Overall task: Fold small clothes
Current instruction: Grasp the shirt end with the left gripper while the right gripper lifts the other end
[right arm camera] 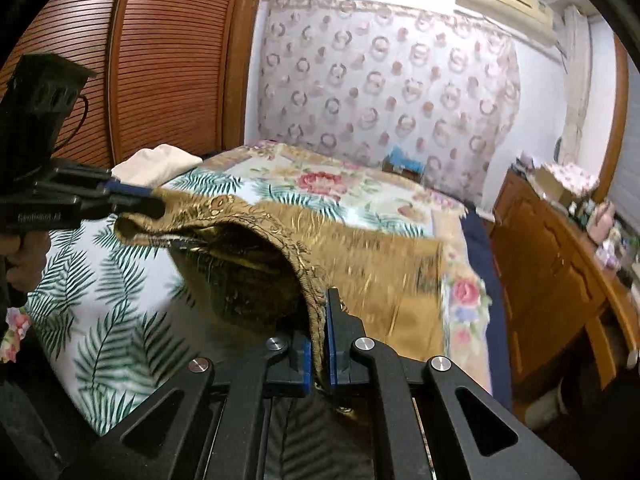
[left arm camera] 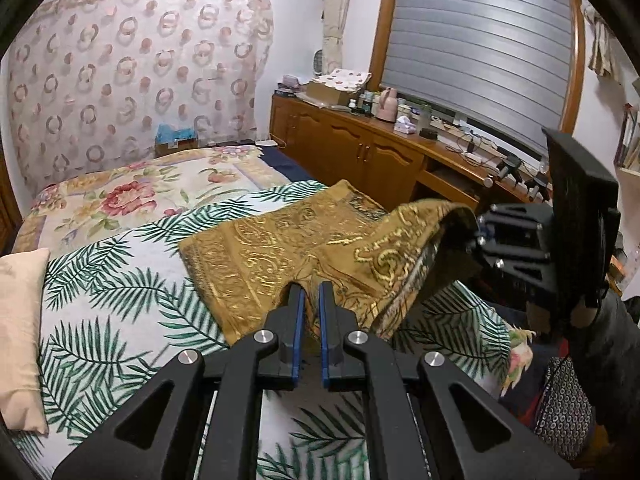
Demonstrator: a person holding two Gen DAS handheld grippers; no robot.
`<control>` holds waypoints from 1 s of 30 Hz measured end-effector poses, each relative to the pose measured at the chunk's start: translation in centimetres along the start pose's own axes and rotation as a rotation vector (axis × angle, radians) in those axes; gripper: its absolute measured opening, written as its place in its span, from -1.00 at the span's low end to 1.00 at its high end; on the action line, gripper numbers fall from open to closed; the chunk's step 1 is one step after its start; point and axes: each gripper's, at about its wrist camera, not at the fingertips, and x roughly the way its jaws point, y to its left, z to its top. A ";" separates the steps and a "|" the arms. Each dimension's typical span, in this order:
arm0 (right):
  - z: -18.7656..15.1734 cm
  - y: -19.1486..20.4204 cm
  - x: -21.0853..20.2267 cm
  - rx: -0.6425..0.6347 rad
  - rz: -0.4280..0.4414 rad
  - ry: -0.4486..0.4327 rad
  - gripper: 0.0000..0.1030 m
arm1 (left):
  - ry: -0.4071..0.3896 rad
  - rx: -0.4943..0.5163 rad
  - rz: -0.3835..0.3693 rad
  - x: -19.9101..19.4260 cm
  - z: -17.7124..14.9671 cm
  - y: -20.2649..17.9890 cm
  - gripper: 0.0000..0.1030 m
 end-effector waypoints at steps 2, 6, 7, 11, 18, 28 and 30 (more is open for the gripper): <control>1.1 0.3 1.2 -0.032 0.002 -0.005 -0.90 | 0.008 -0.009 0.004 0.4 0.2 1.1 -0.85; 2.4 0.5 4.3 -0.061 0.019 0.000 -0.90 | 0.025 -0.042 -0.018 1.2 0.5 3.1 -0.77; 2.7 0.5 5.1 -0.062 0.025 0.003 -0.90 | 0.029 -0.051 -0.024 1.5 0.6 3.6 -0.73; 3.2 0.0 7.5 -0.061 0.051 0.014 -0.90 | 0.051 -0.049 -0.026 2.4 0.8 4.9 -0.62; 3.8 -2.2 9.7 -0.063 0.082 0.042 -0.90 | 0.009 -0.082 -0.013 2.2 1.6 7.0 0.61; 4.9 -3.8 11.9 -0.092 0.087 0.061 -0.90 | -0.008 -0.148 0.062 2.7 2.2 10.5 0.66; 5.1 -3.8 12.5 -0.099 0.086 0.069 -0.90 | -0.007 -0.146 0.075 2.8 2.3 11.0 0.66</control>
